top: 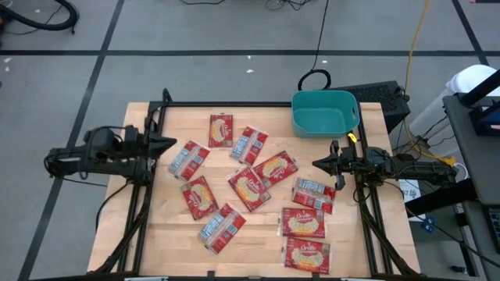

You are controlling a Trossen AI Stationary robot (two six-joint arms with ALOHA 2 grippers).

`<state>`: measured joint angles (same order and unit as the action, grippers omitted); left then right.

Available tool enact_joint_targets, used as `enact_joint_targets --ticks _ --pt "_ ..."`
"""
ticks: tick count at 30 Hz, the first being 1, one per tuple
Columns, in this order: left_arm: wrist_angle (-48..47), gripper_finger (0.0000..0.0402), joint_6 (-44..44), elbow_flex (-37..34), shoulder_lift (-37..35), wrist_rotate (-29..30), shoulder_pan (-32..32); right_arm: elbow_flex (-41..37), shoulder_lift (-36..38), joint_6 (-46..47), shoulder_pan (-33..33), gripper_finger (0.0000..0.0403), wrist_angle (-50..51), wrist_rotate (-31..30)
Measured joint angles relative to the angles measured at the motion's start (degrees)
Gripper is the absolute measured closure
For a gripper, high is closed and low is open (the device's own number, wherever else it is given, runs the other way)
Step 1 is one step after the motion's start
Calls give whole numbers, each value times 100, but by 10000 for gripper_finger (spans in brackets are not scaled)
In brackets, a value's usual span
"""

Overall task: Sort popcorn bags into baskets
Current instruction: Put the red popcorn bag into the blue bin

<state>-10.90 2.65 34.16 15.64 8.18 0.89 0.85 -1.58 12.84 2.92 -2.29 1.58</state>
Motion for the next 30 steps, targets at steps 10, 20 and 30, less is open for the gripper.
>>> enact_joint_targets --ticks 10,20,30 --pt "-1828 351 163 2030 1520 239 0 0 0 390 0 403 -95 0" --pt "-2360 304 -534 3003 2460 396 -4 0 0 450 -2 403 -255 0" --pt "-2382 267 -1160 2709 3157 1906 -7 1 0 681 -2 403 -342 15"
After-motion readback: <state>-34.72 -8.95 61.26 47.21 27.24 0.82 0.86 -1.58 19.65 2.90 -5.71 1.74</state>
